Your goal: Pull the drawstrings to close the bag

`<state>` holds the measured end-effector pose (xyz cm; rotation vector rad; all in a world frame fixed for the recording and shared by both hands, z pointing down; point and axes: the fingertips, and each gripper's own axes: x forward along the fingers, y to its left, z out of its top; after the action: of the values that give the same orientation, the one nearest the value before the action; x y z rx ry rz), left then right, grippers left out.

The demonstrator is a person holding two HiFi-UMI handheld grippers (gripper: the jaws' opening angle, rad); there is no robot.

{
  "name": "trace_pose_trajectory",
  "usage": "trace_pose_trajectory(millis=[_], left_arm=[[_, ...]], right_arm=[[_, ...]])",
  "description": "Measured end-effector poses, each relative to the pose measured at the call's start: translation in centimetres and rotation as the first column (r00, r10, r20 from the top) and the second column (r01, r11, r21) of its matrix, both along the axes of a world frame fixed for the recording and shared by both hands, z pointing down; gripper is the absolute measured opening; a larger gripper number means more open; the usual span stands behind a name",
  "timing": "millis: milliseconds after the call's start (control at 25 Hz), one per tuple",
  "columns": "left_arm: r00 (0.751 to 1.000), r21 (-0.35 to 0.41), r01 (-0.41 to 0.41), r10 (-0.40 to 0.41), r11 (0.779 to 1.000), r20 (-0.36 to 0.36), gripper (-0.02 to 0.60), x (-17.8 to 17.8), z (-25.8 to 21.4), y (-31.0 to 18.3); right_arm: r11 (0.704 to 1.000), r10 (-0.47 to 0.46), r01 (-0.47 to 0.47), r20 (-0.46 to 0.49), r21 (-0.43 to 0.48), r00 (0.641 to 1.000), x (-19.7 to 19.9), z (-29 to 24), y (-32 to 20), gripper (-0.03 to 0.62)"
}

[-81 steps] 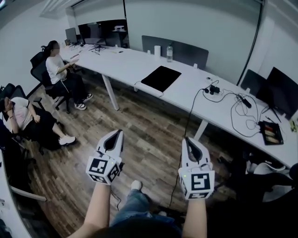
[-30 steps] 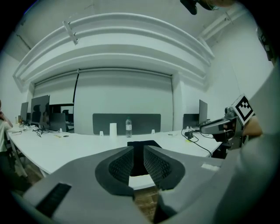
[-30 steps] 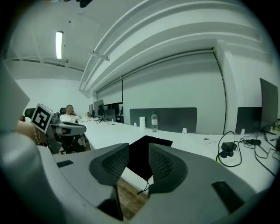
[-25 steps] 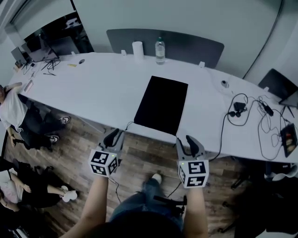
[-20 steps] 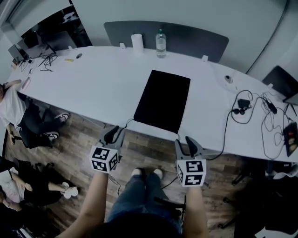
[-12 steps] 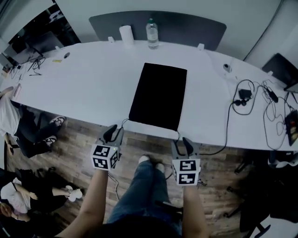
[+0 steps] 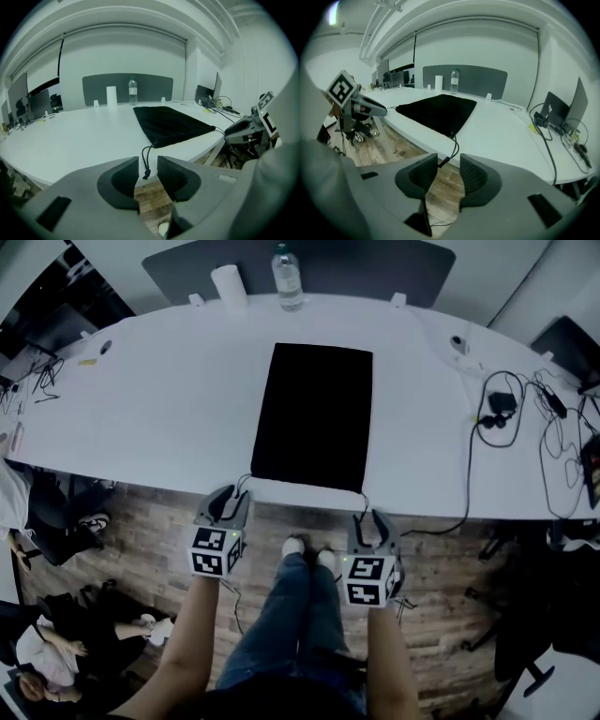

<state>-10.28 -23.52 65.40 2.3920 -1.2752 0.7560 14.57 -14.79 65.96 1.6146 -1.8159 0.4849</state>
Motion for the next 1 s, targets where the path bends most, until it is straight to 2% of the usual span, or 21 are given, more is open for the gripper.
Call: trace_pose_trajectory(millis=[120, 160, 200, 280, 320, 520, 720, 1000], left_arm=[[1.0, 0.019, -0.022, 0.022, 1.0, 0.005, 0.109, 0.3, 0.1, -0.1], [0.999, 0.028, -0.034, 0.034, 0.999, 0.008, 0.103, 0.4, 0.1, -0.1], [0.999, 0.038, -0.047, 0.047, 0.998, 0.012, 0.088, 0.6, 0.0, 0.0], [0.997, 0.051, -0.067, 0.066, 0.996, 0.027, 0.031, 1.0, 0.0, 0.1], [0.997, 0.045, -0.069, 0.068, 0.997, 0.031, 0.024, 1.1, 0.0, 0.2], [0.999, -0.013, -0.043, 0.043, 0.999, 0.007, 0.018, 0.7, 0.1, 0.1], [0.999, 0.012, -0.033, 0.034, 0.999, -0.005, 0.018, 0.8, -1.6, -0.7], [0.999, 0.045, -0.028, 0.029, 0.999, -0.033, 0.017, 0.7, -4.4, -1.8]], right_arm=[[0.999, -0.002, 0.007, -0.126, 0.038, 0.992, 0.8, 0.2, 0.0, 0.074], [0.999, 0.001, 0.006, -0.152, 0.046, 0.988, 1.0, 0.1, -0.1, 0.036], [0.999, 0.005, 0.003, -0.162, 0.049, 0.987, 1.1, 0.2, -0.1, 0.031], [0.999, 0.014, -0.009, -0.152, 0.037, 0.988, 1.1, 0.3, 0.0, 0.012], [1.0, 0.021, -0.018, -0.135, 0.026, 0.991, 1.1, 0.4, 0.1, 0.009], [0.999, 0.046, -0.045, -0.067, 0.018, 0.997, 1.4, -0.9, 0.0, 0.006], [0.997, 0.063, -0.061, -0.052, 0.04, 0.997, 2.3, -2.9, -0.7, 0.006], [0.996, 0.035, -0.03, -0.055, 0.088, 0.998, 1.8, -5.9, -2.5, 0.006]])
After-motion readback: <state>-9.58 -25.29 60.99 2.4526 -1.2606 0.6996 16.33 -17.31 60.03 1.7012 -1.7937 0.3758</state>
